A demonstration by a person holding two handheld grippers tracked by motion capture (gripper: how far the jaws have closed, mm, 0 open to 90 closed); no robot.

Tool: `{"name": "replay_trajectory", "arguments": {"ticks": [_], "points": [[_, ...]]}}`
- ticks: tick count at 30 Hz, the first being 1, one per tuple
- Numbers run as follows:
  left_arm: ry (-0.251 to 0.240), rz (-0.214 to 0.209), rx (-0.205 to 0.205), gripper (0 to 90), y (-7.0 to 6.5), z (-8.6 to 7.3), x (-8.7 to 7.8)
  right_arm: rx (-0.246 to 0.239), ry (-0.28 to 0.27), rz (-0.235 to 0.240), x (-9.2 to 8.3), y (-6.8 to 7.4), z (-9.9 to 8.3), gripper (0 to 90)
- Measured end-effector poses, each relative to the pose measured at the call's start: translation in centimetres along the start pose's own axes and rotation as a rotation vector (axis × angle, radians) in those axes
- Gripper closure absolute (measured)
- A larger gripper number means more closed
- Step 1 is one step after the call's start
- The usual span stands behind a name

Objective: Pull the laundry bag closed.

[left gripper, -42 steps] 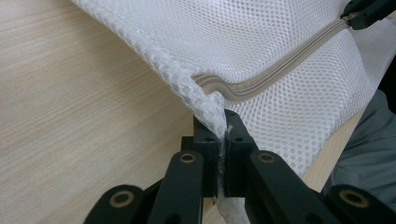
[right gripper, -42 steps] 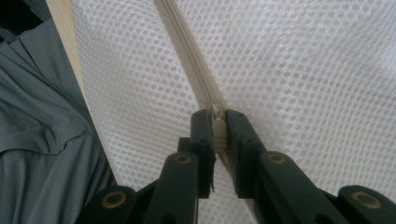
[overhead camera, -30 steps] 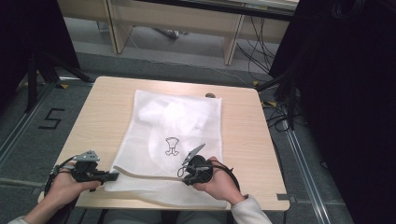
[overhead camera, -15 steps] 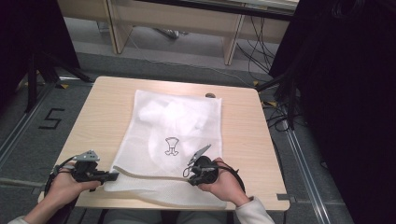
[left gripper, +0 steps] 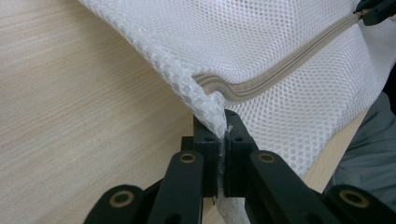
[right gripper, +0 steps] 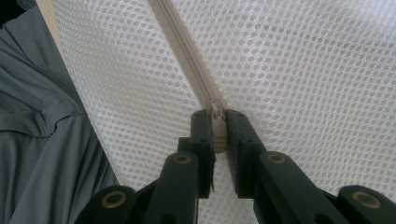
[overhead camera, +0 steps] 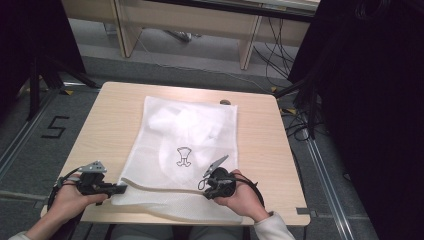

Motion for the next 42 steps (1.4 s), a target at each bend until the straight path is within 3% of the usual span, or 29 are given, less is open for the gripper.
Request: {"name": "replay_trajectory", "arguments": {"ticks": [4,7,9,12,42], "points": [[-0.016,0.007,0.0,85.7,0.0,0.1,0.1,0.007,0.001,-0.001,-0.1,-0.1,-0.3,82.3],[0.003,0.004,0.0,85.7,0.0,0.0,0.0,0.008,-0.002,-0.003,-0.2,-0.2,-0.4,82.3],[-0.016,0.009,-0.003,85.7,0.0,0.1,0.1,0.008,-0.006,-0.002,-0.2,-0.2,-0.4,82.3],[0.004,0.001,0.002,85.7,0.0,0.0,0.0,0.007,-0.007,-0.004,-0.2,-0.3,-0.5,82.3],[0.001,-0.001,0.001,85.6,0.0,0.0,0.0,0.024,0.003,-0.008,-0.5,-0.6,-1.5,82.3]]}}
Point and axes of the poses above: each handheld gripper's, and its own axes: x roughly forward along the jaws, z roughly out of its top, y roughly to its left, the point moved 9 cm from there along x, roughly forward along the jaws, and after that the axes turned 5 degrees about -y, right-handed, at the moved point
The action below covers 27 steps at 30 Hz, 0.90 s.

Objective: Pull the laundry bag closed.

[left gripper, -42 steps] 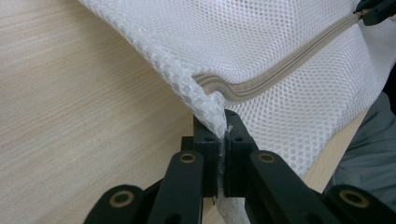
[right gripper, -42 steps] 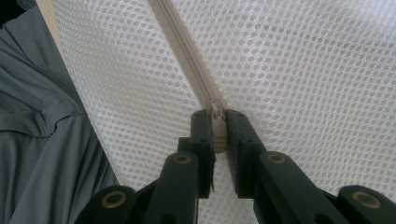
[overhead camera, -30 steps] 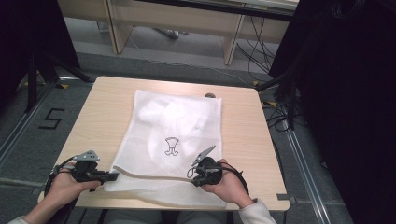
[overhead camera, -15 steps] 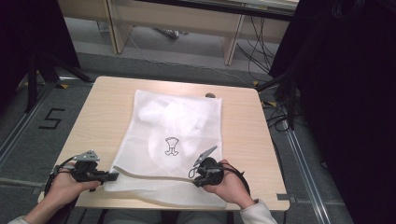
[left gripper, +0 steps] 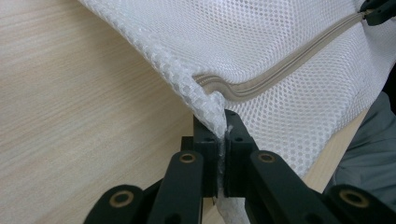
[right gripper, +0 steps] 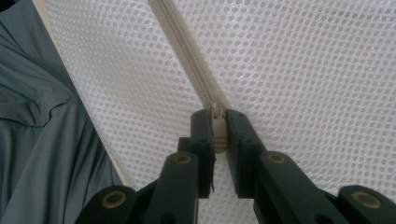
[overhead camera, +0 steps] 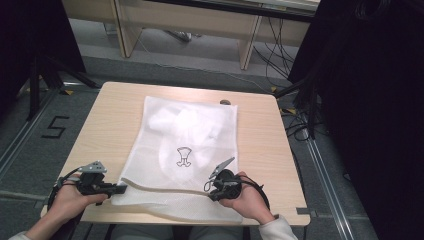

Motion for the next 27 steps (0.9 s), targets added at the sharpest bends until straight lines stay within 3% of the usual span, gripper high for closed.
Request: {"name": "replay_trajectory", "arguments": {"ticks": [27], "points": [[-0.003,0.003,0.001,85.7,0.01,0.06,-0.04,0.006,0.001,-0.005,-0.42,-0.51,-0.97,82.3]]}}
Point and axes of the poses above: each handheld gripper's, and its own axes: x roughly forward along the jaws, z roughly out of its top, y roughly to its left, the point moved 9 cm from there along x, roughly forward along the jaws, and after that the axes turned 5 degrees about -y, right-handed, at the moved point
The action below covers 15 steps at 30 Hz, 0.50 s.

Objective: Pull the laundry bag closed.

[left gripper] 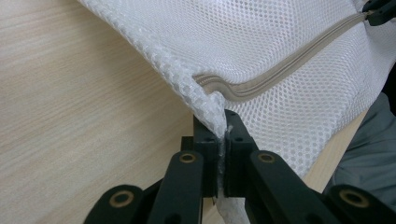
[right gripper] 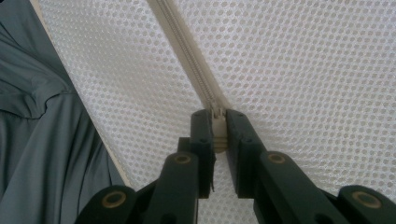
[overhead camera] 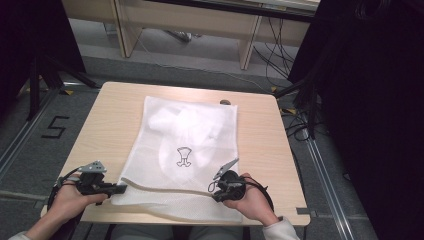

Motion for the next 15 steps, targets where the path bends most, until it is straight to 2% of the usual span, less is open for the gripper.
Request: {"name": "replay_trajectory", "arguments": {"ticks": [2,15], "points": [[-0.022,0.005,-0.005,85.7,-0.01,0.1,0.13,0.006,0.0,-0.005,-0.1,-0.04,-0.07,82.3],[-0.024,0.003,-0.006,85.7,0.01,0.13,0.1,0.023,0.009,-0.002,-0.34,-0.47,-0.89,82.2]]}}
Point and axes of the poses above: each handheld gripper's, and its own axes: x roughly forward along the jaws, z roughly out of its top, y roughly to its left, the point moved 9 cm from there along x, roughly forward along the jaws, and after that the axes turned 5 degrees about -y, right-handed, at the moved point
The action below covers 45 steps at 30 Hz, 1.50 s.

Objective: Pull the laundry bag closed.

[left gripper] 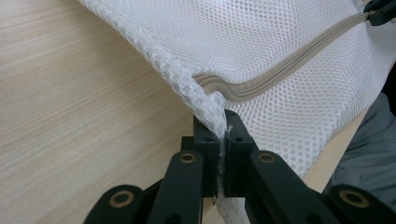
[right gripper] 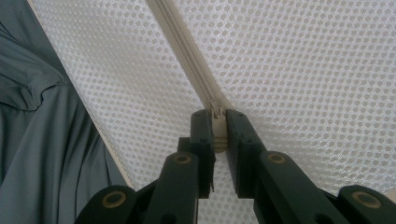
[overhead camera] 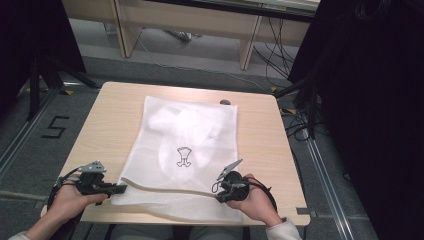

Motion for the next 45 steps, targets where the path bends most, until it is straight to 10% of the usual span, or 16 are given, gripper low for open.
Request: {"name": "replay_trajectory", "arguments": {"ticks": [45], "points": [[0.036,0.003,-0.001,85.7,0.1,-0.3,-0.2,0.072,0.033,-0.048,-1.8,-1.9,-3.2,82.1]]}}
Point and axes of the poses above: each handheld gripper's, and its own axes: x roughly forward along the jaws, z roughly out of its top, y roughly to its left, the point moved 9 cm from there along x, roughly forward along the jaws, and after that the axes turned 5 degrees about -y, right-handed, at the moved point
